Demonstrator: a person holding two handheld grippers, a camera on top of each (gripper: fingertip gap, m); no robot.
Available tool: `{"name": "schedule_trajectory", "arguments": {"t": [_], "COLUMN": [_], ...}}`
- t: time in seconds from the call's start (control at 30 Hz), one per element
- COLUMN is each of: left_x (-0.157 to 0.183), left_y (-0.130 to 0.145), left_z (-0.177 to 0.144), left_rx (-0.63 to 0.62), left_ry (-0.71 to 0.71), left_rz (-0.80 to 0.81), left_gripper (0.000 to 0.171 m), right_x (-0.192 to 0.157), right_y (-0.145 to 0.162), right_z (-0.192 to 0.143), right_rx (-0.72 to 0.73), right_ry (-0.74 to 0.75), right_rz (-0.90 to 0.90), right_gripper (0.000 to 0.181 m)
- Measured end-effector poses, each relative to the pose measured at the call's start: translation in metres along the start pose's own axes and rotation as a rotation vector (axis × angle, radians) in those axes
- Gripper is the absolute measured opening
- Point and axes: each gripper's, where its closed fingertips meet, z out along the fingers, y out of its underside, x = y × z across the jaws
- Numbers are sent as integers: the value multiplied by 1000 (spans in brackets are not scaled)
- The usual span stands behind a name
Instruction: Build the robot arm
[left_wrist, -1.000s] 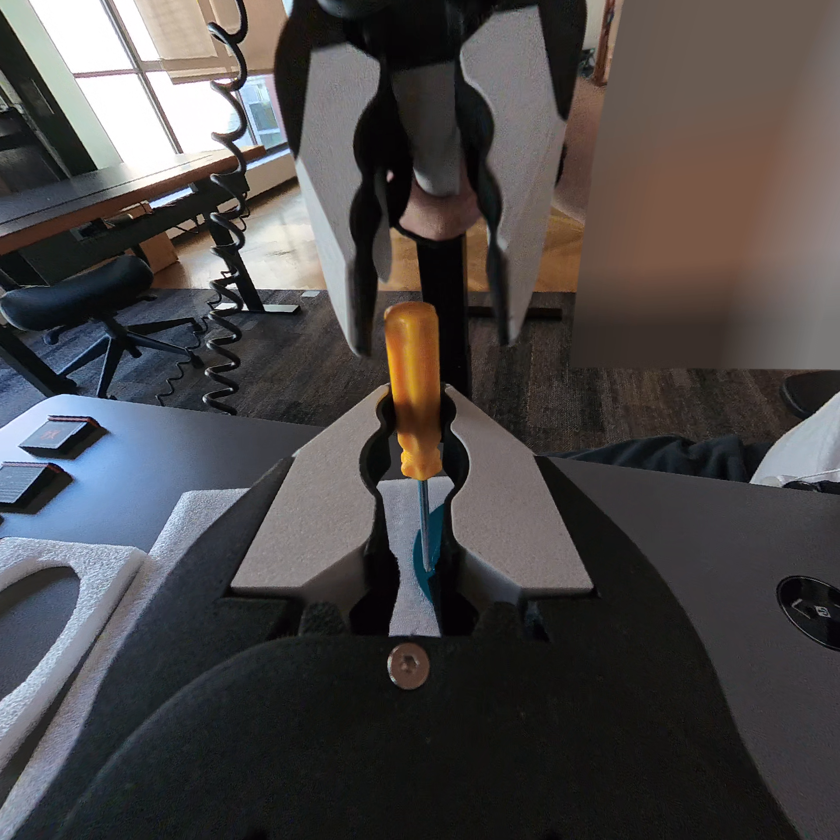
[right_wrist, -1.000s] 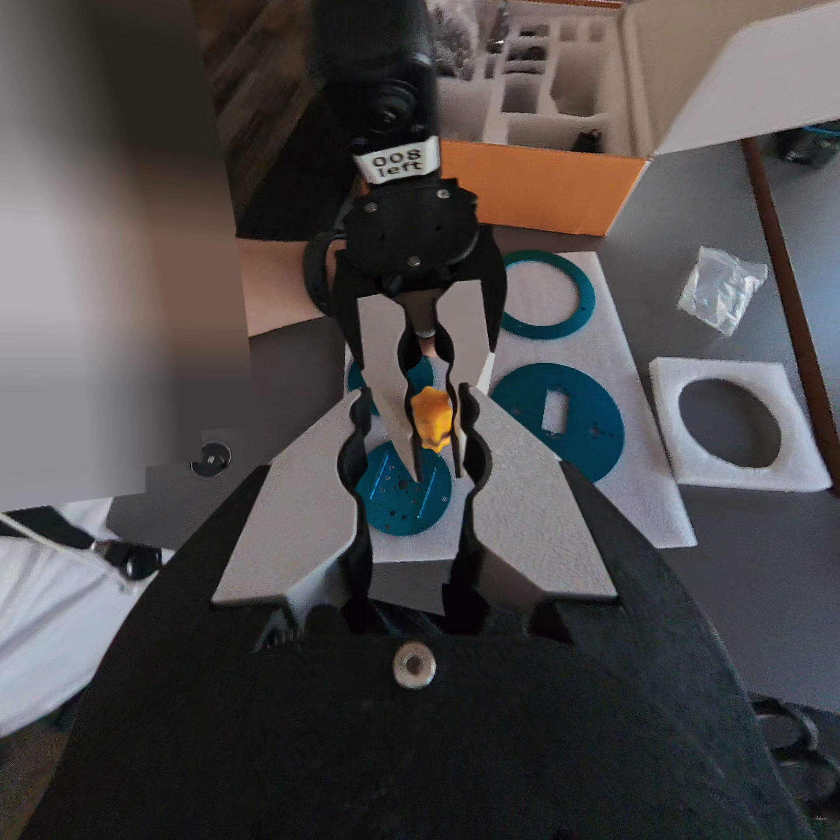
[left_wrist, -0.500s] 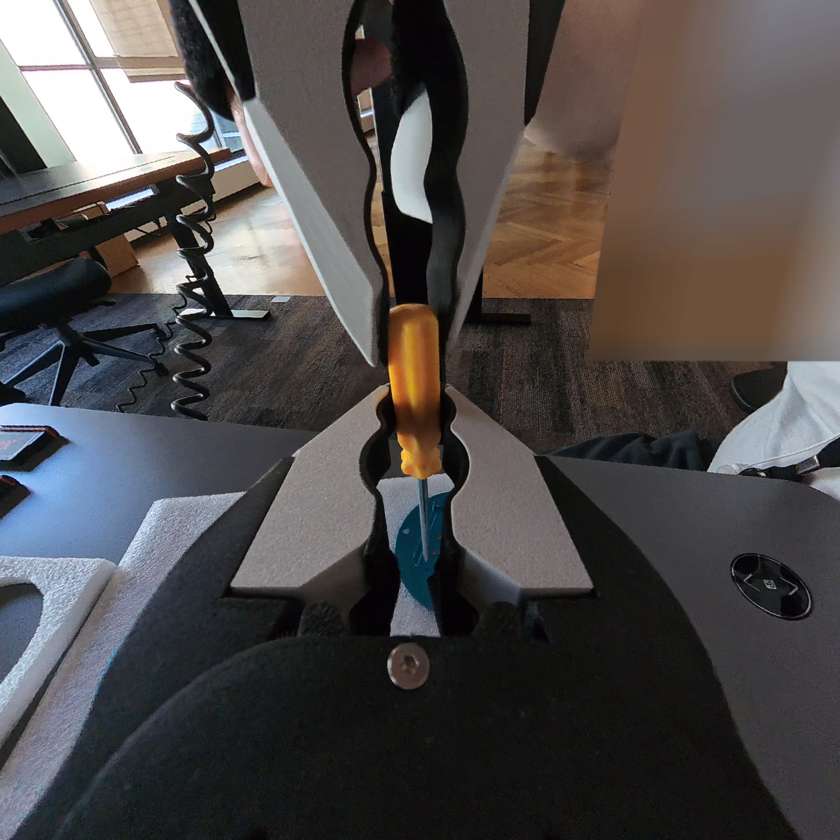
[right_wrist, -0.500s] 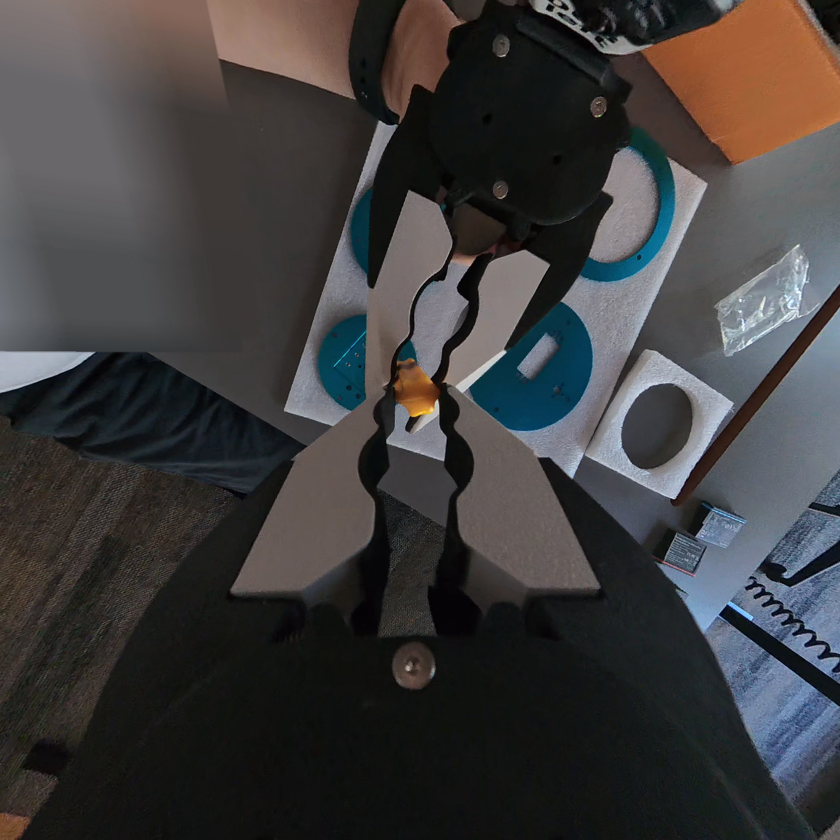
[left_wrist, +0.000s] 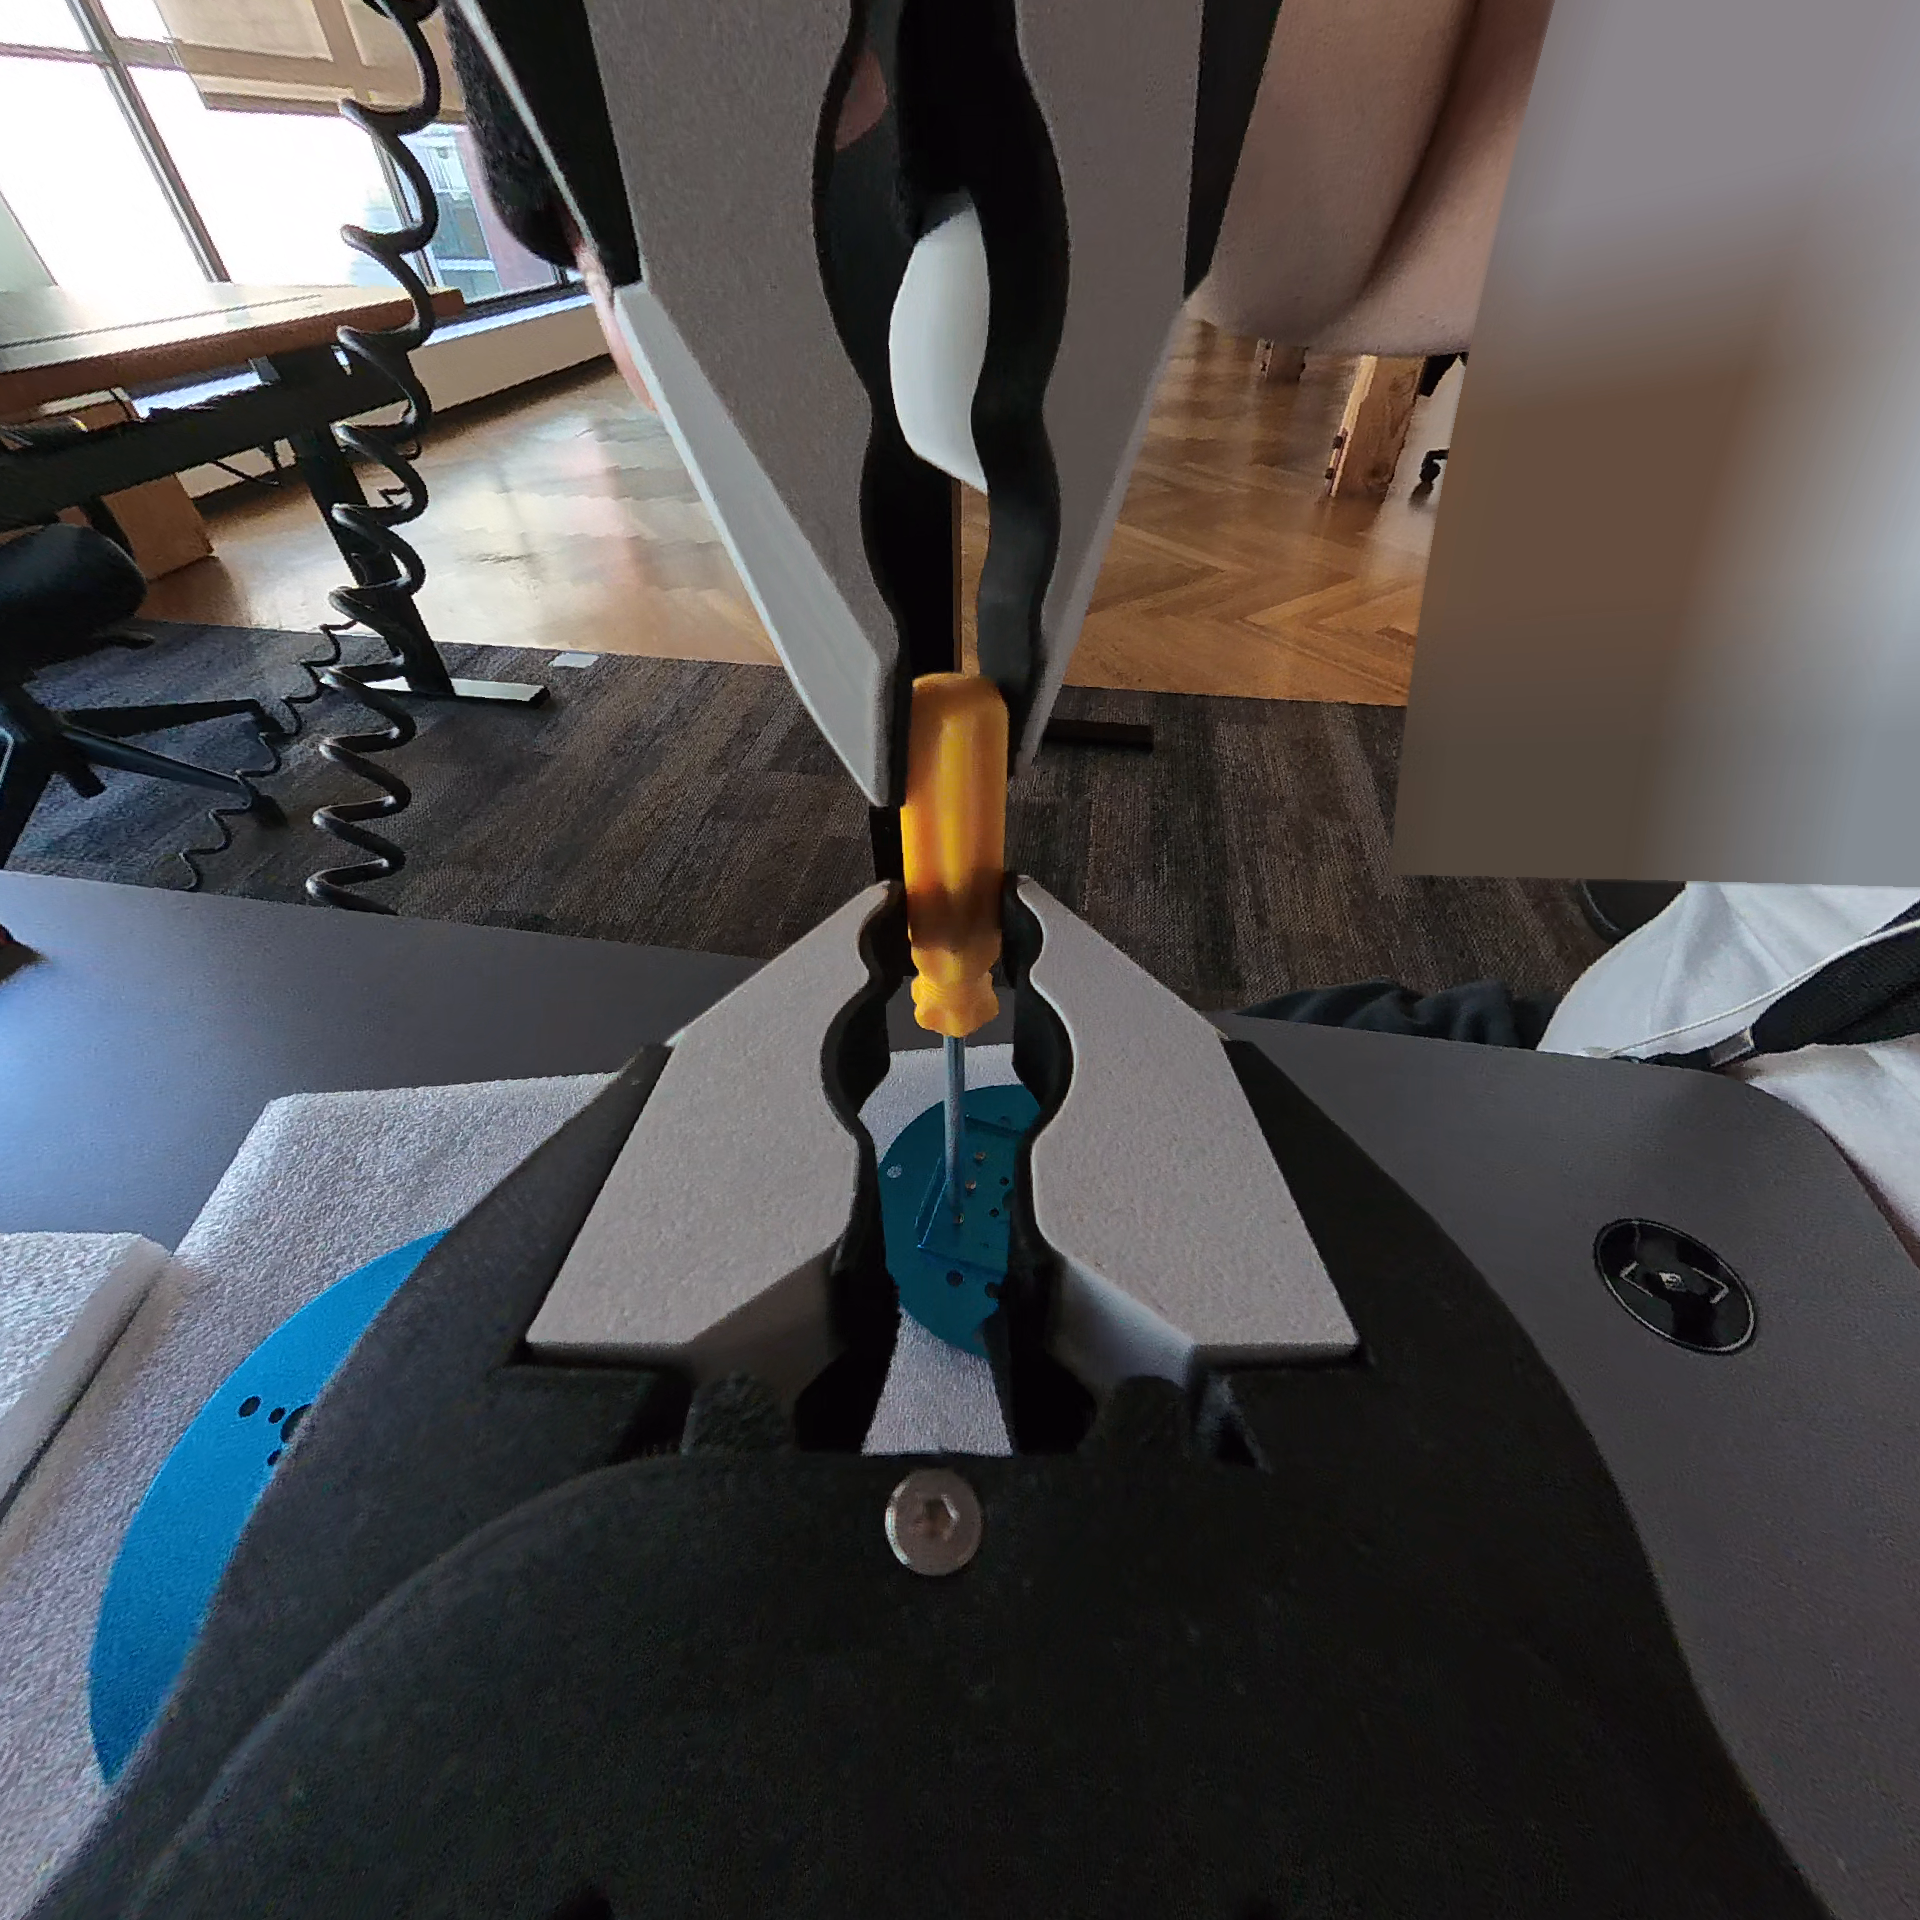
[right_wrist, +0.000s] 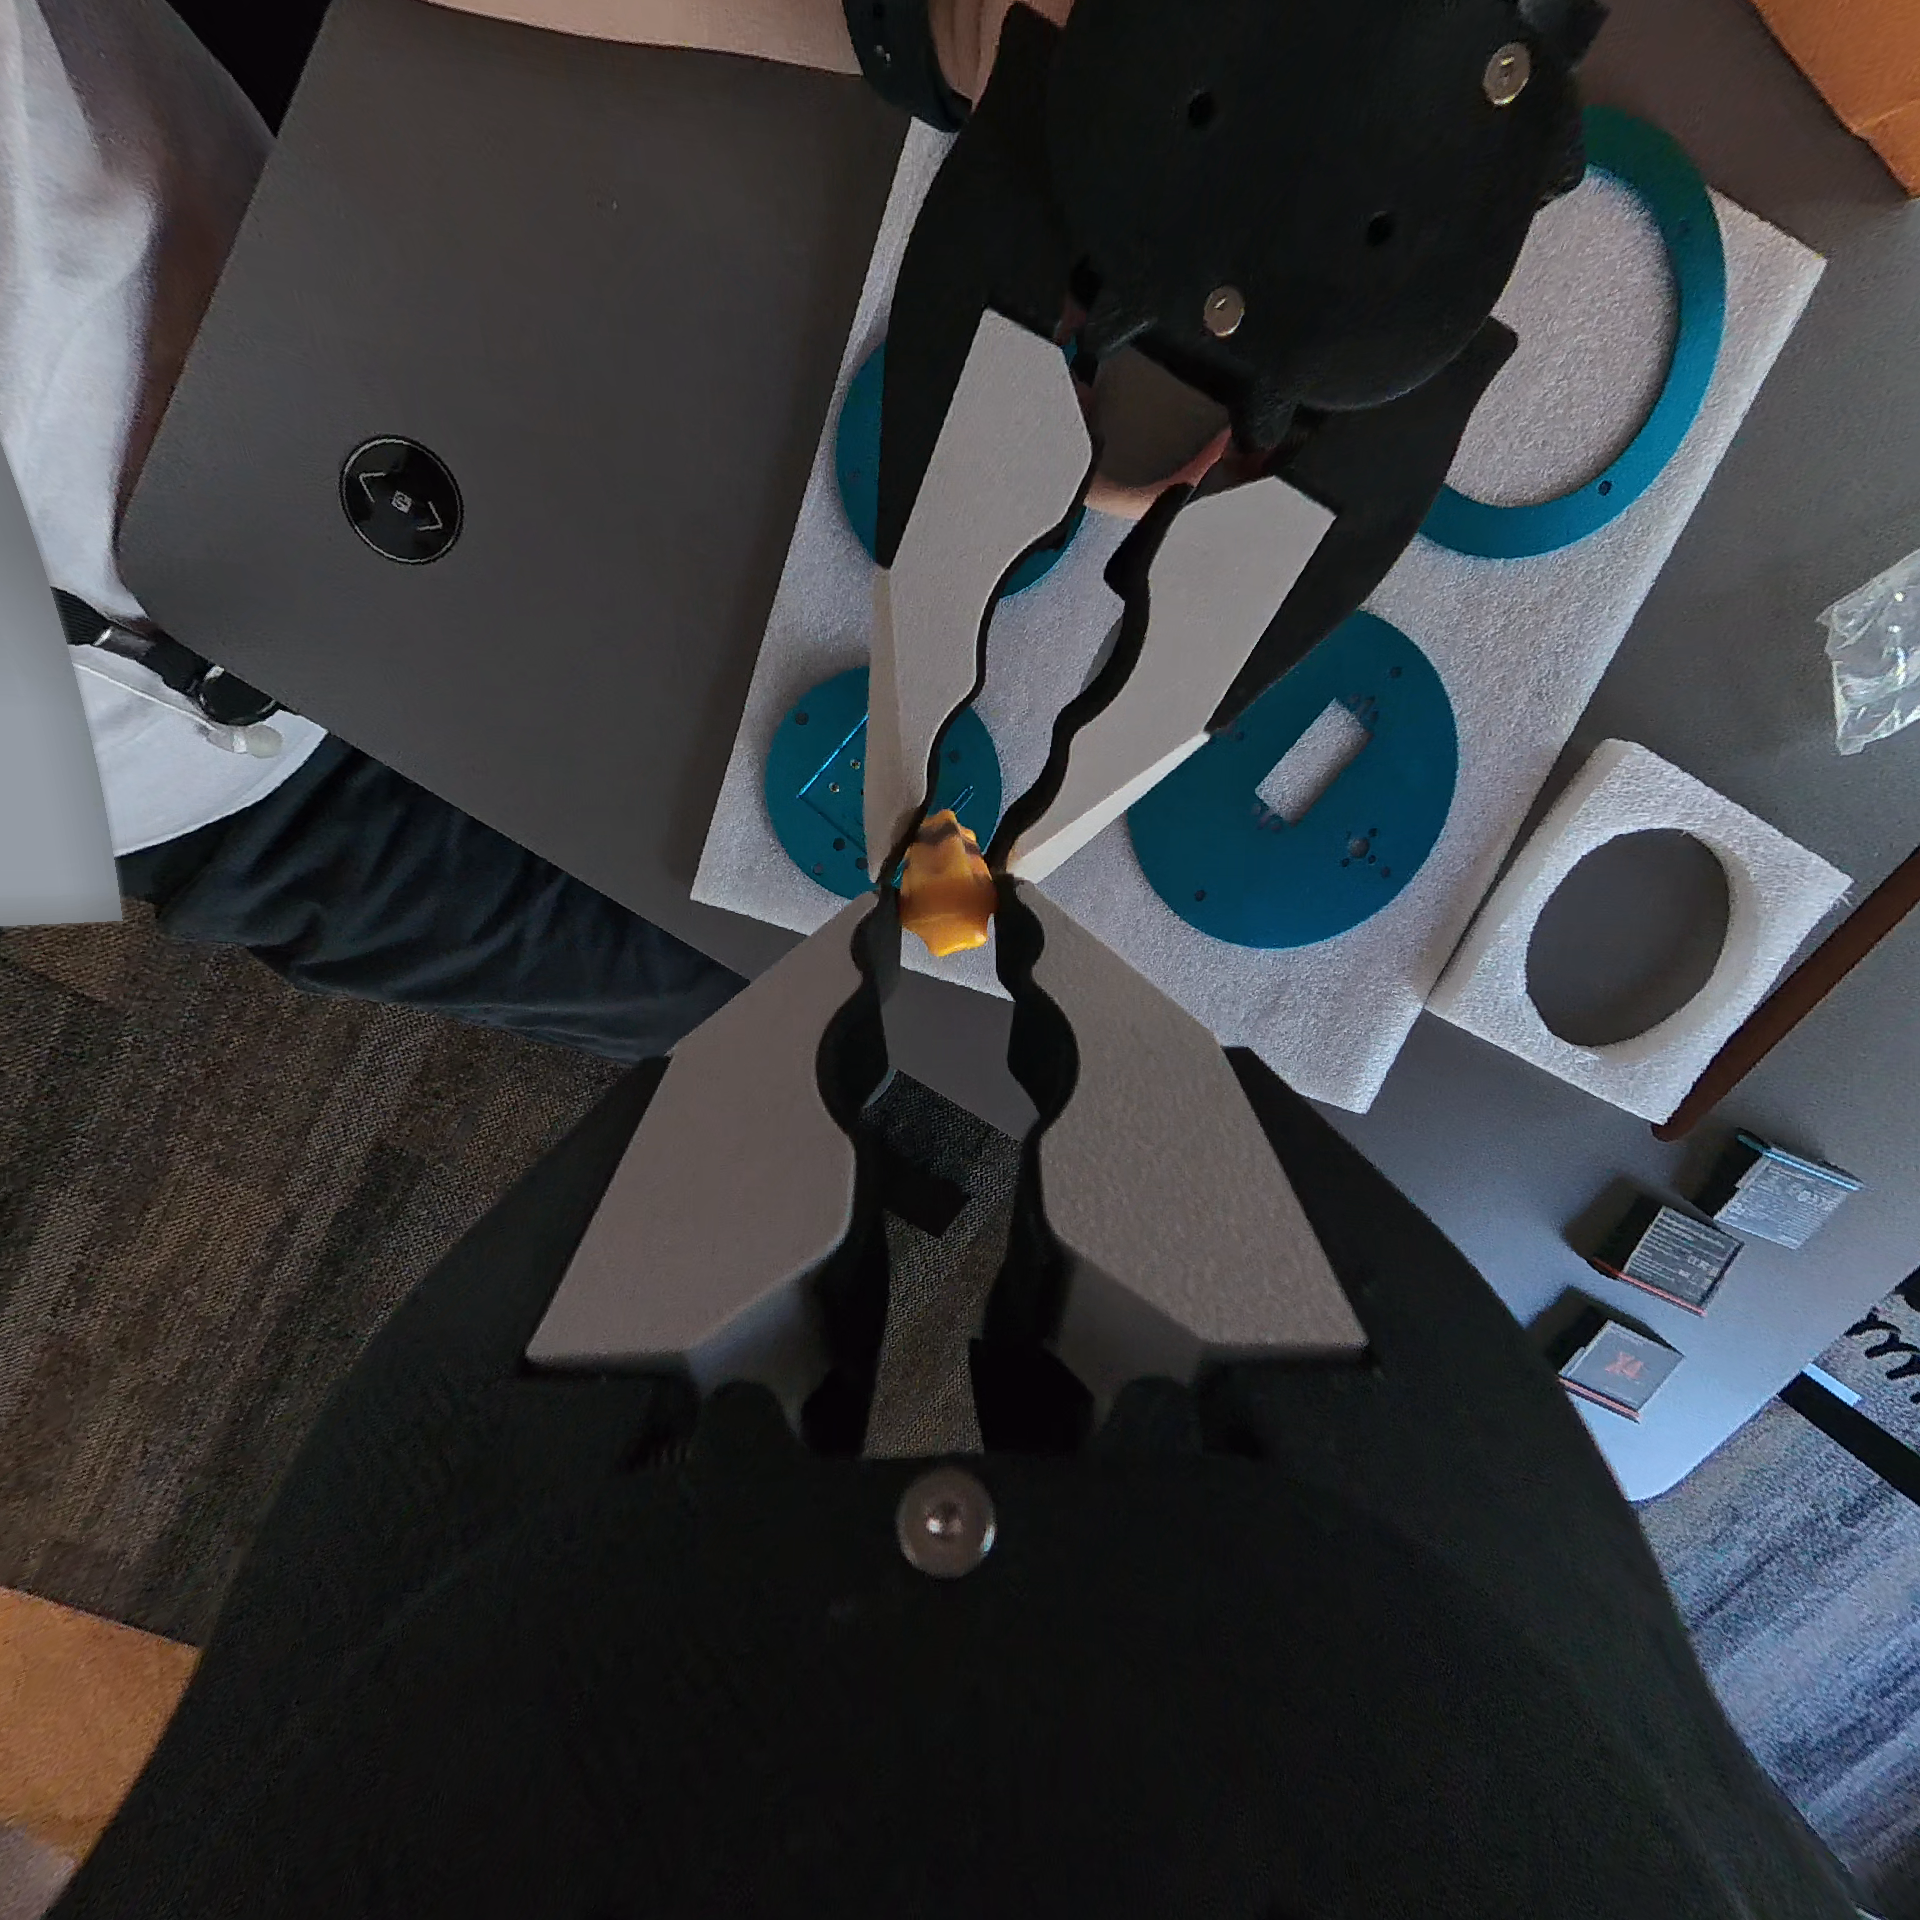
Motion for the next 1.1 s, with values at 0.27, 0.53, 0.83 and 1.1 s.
{"name": "schedule_trajectory", "arguments": {"t": [0.27,0.53,0.83,1.1], "left_x": [-2,-1,0,0], "left_y": [6,8,9,10], "left_z": [6,3,4,3], "left_rx": [-38,-49,-70,-72], "left_ry": [-22,-7,-9,-12], "left_rz": [35,23,29,28], "left_gripper": [15,15,15,15], "right_x": [0,1,0,1], "right_y": [0,-2,-2,-2], "right_z": [-2,-1,0,0], "right_rx": [-5,12,19,24], "right_ry": [2,-15,-25,-24], "right_rz": [-7,-6,-4,-4], "right_gripper": [17,17,17,17]}}
